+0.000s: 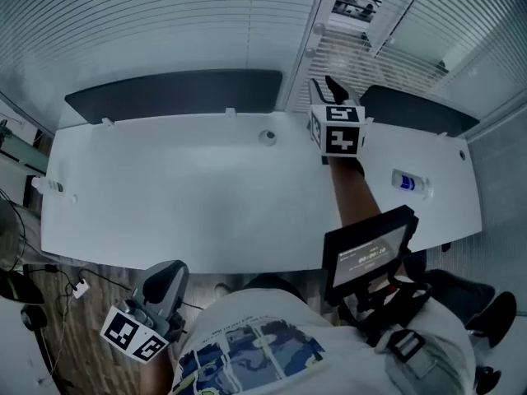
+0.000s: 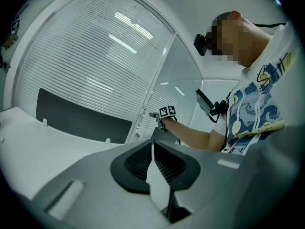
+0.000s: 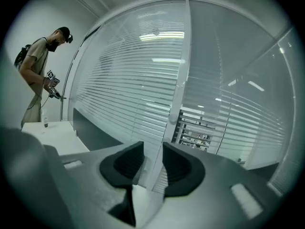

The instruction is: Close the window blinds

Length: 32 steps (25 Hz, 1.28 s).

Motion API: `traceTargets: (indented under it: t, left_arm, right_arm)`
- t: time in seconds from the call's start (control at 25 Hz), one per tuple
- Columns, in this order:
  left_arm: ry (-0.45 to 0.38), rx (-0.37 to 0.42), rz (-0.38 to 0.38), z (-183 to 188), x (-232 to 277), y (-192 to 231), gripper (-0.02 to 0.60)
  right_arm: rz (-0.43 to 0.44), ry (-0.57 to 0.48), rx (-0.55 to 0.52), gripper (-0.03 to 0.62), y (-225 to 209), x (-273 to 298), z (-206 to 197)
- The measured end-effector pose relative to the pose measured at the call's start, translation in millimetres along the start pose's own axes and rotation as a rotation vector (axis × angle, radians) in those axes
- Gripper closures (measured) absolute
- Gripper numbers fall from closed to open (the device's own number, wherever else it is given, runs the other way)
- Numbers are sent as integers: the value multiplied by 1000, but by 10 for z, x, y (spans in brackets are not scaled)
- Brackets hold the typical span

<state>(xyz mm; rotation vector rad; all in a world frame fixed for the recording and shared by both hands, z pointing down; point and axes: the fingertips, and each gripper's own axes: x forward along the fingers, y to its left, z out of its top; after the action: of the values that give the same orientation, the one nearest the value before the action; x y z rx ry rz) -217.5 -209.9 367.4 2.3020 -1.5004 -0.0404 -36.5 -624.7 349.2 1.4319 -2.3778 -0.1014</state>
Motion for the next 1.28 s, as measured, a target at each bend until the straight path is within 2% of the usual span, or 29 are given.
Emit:
traceTargets:
  t: [0.44, 0.6, 0.88, 1.12, 1.28]
  left_arm:
    - [-3, 23, -90, -238, -690, -104, 563]
    - [9, 34, -119, -359, -945, -112, 565]
    - [71, 59, -231, -644, -1168, -296, 566]
    - [82, 122, -291, -679, -1201, -722, 567]
    - [100, 163, -292, -775, -1258, -973, 567]
  right_arm:
    - [89, 27, 40, 470, 947, -1434, -392]
    - [123, 86, 50, 472, 1380, -2040, -669]
    - [191, 132, 93, 477, 2045, -3088, -1087]
    - [256, 107, 90, 479, 2233, -3719, -1249]
    - [302, 64, 62, 480, 2256, -4036, -1221]
